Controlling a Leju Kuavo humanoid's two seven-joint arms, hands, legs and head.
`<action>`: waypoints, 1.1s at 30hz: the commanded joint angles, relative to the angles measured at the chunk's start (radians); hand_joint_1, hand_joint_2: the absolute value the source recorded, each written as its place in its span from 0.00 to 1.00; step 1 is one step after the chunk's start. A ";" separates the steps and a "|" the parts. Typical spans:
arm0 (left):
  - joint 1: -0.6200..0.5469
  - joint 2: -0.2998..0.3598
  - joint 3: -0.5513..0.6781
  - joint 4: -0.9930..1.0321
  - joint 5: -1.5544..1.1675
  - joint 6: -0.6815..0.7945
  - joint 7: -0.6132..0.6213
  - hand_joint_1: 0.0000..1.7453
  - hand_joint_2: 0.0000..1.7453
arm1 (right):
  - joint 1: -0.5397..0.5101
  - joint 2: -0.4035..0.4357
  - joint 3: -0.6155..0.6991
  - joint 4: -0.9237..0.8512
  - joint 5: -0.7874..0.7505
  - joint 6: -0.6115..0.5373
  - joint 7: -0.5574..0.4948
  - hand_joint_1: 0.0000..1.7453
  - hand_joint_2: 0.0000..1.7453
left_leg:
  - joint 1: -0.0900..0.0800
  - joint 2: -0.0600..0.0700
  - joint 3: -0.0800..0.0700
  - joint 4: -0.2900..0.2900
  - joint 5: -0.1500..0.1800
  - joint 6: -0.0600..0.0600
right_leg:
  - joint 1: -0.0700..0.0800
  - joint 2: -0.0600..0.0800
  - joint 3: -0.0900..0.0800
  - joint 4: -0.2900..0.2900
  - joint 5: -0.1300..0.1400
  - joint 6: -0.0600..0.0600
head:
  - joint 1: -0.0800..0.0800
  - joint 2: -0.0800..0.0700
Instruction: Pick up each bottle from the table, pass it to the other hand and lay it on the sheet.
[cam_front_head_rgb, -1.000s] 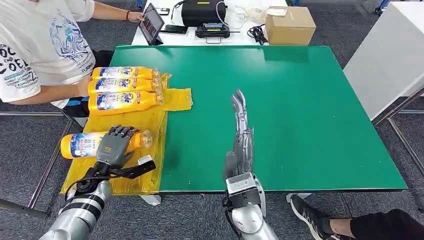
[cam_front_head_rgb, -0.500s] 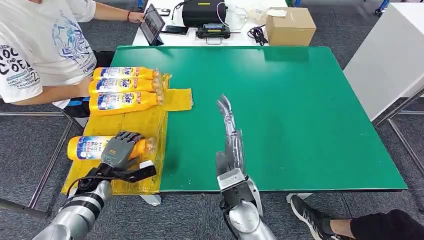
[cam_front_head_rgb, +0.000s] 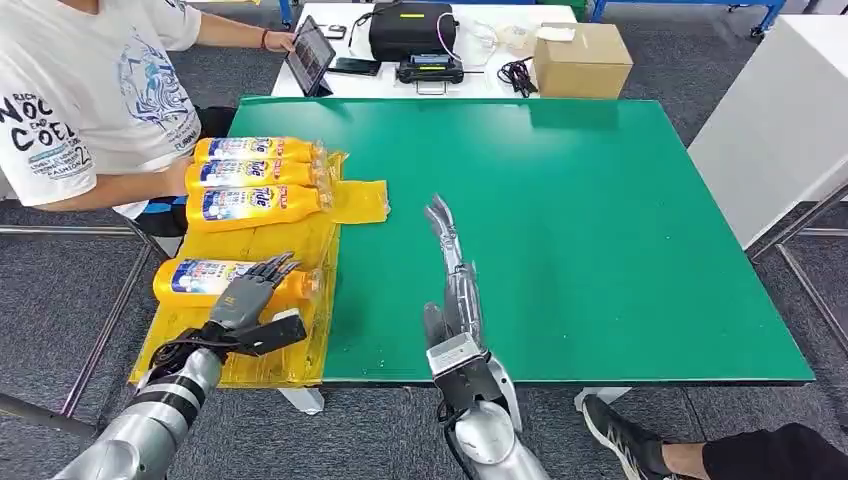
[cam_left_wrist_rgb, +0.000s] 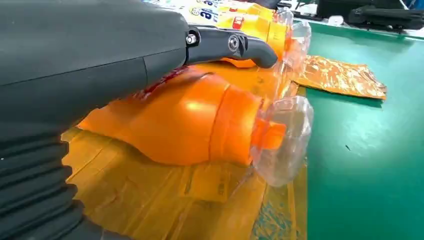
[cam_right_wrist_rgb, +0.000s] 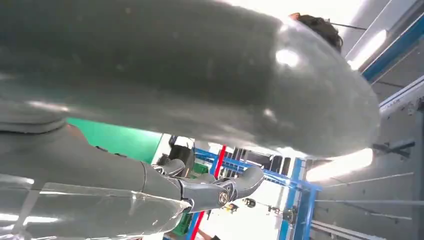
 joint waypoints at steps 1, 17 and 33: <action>0.040 -0.006 -0.001 0.066 0.051 -0.066 -0.013 0.00 0.00 | -0.034 -0.011 -0.015 0.063 0.000 0.005 0.003 0.00 0.00 | 0.001 0.005 0.003 -0.002 -0.001 -0.002 | 0.001 0.004 0.002 -0.002 0.001 -0.003 | 0.000 0.000; 0.178 -0.028 0.070 -0.221 0.895 -0.793 -0.155 0.00 0.00 | -0.060 0.009 -0.022 0.175 -0.009 0.022 0.003 0.00 0.00 | 0.001 0.005 0.003 -0.001 0.000 -0.002 | 0.001 0.003 0.002 -0.001 0.001 -0.001 | 0.002 0.000; 0.279 -0.197 0.089 -0.724 1.217 -0.433 -0.176 0.00 0.00 | -0.020 -0.016 -0.025 0.205 0.026 -0.041 0.009 0.00 0.00 | 0.003 0.004 -0.009 0.002 0.000 -0.002 | 0.003 0.001 -0.009 0.000 0.001 -0.003 | 0.000 0.000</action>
